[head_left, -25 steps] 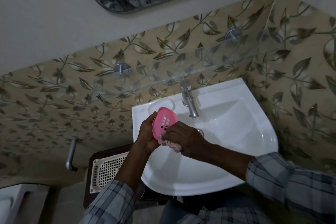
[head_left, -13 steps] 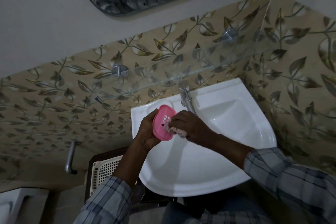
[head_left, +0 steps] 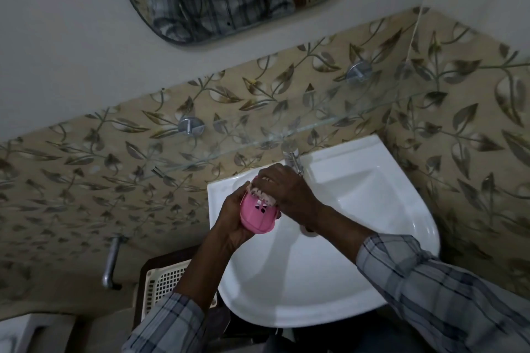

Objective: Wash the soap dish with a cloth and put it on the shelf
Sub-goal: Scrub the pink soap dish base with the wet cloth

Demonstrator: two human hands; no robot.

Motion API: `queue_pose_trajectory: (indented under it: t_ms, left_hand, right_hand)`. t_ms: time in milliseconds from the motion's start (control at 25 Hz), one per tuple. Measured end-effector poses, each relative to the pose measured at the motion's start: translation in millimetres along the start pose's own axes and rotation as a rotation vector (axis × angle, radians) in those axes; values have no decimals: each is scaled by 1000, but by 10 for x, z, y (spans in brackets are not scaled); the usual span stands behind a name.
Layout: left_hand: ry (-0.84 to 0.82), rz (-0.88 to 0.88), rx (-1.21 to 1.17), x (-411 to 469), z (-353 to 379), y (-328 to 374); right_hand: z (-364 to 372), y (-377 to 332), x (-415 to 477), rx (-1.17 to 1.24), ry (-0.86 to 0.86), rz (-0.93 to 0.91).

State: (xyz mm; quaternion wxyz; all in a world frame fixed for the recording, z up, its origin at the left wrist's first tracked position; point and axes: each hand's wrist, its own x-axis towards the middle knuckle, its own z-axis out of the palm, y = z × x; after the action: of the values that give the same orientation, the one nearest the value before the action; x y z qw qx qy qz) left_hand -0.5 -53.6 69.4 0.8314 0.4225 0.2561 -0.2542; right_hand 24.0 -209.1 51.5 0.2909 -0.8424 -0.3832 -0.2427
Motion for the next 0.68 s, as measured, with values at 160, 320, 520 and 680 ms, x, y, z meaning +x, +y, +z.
queue_pose_trajectory:
  t_ms: [160, 320, 520, 680]
  left_hand:
    - [45, 68, 6, 5, -112, -119]
    - [147, 99, -2, 72, -200, -169]
    - [94, -16, 17, 85, -268, -47]
    - [68, -60, 64, 67, -268, -85]
  right_hand:
    - [50, -150, -52, -41, -152, 450]
    - [217, -603, -216, 198, -215, 669]
    - [92, -469, -368, 221, -160, 52]
    - [-20, 120, -373, 66, -250, -289]
